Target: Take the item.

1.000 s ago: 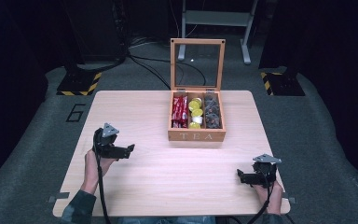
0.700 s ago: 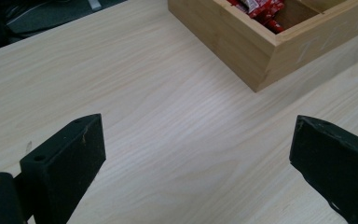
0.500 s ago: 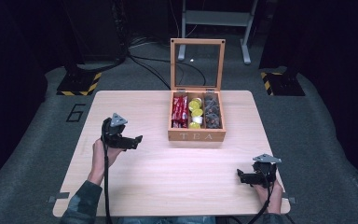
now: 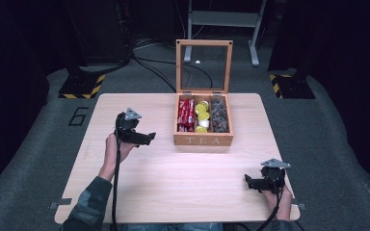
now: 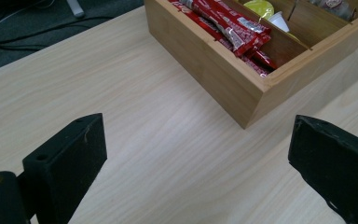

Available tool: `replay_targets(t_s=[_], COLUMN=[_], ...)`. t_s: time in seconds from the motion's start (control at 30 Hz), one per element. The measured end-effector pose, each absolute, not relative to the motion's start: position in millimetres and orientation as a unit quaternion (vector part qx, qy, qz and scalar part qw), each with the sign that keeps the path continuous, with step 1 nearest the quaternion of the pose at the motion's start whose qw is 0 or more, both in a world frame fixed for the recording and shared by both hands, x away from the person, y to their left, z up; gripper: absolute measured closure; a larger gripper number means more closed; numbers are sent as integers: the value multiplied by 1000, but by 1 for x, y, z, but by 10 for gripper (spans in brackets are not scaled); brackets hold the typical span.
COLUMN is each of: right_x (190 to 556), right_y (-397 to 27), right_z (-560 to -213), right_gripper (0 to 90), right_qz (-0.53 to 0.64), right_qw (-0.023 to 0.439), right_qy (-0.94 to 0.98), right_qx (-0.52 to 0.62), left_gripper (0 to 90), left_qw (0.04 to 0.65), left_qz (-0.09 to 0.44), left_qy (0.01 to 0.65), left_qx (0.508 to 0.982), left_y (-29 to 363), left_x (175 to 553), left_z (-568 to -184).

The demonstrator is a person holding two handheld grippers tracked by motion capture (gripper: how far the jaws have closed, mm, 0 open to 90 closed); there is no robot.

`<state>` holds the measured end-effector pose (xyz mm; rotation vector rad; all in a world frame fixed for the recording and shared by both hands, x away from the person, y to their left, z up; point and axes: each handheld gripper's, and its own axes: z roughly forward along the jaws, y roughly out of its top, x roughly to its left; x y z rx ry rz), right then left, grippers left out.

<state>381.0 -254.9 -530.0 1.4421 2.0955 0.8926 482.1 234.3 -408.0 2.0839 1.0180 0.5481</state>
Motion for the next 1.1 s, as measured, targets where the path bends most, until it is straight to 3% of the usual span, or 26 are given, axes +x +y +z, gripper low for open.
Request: replay_targets(t_s=[1.1], right_x=[381], right_y=[-255], right_z=[-530], right_gripper=[0], right_qz=[323], right_qw=[221], right_qy=[758], right_qx=[521], left_gripper=[91], left_qw=[387], left_qz=[178], left_qy=[372], left_qx=[825], left_y=[165], left_x=[538], left_z=[-395])
